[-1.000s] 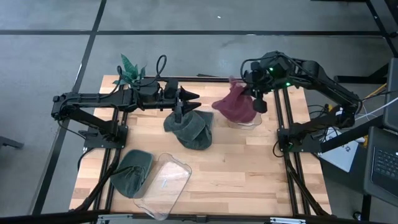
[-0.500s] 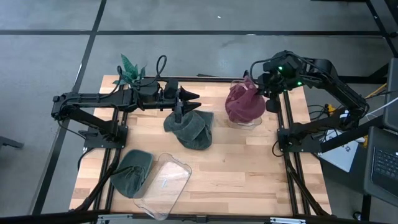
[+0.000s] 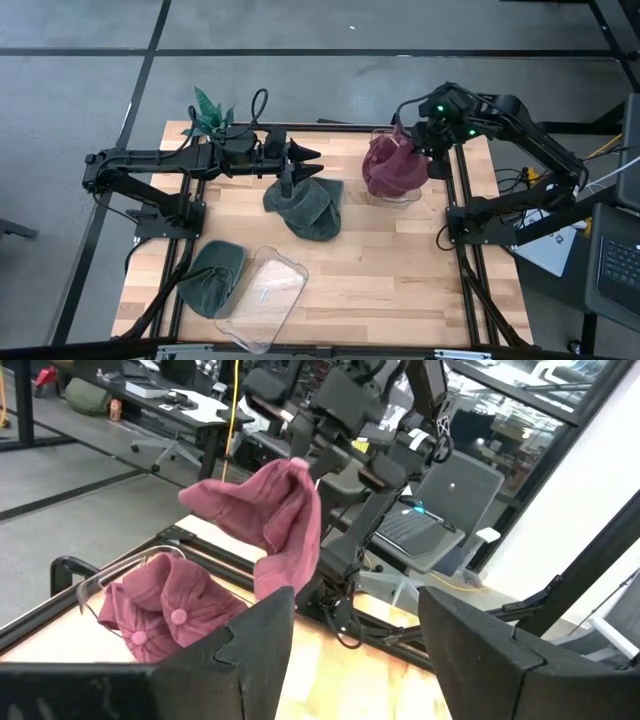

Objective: Pick & Place hat
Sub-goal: Put the red cap into the top transparent bin

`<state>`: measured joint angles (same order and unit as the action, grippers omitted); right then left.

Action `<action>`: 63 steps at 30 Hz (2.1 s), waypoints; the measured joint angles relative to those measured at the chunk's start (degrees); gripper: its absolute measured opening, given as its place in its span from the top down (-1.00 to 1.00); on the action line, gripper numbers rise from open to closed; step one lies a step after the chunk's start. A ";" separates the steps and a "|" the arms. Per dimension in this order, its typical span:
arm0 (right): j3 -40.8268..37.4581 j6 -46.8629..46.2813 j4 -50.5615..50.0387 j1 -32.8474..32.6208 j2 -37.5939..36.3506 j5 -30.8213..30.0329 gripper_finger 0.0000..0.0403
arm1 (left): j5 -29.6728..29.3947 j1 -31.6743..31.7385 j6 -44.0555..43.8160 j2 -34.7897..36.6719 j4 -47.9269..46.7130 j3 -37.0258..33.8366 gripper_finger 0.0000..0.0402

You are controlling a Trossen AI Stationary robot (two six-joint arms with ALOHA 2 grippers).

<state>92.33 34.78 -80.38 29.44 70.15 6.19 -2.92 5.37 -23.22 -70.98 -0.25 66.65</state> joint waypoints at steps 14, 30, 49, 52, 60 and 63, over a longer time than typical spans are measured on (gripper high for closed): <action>-10.19 10.98 6.05 7.25 0.02 6.62 0.93 | -0.66 -0.02 -0.17 0.00 0.00 -0.04 -0.04; -19.01 11.62 20.55 9.89 0.07 12.53 0.93 | -3.49 -0.02 -1.70 0.00 0.00 -0.04 -0.04; -30.10 3.22 29.51 18.71 -12.93 20.29 0.93 | -3.48 -0.02 -1.66 0.00 0.00 -0.04 -0.04; -34.68 1.68 34.45 18.80 -15.70 20.88 0.93 | -3.48 -0.02 -1.85 0.00 0.00 -0.04 -0.04; -44.04 1.46 39.91 18.87 -21.16 19.84 0.93 | -3.48 -0.02 -3.18 0.00 0.00 -0.04 -0.04; -46.48 1.60 40.20 18.97 -22.06 17.02 0.93 | -3.52 0.00 -4.31 0.00 0.00 -0.04 -0.04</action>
<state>45.85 36.38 -40.18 48.41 48.09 23.21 -6.44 5.37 -27.53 -70.98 -0.25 66.61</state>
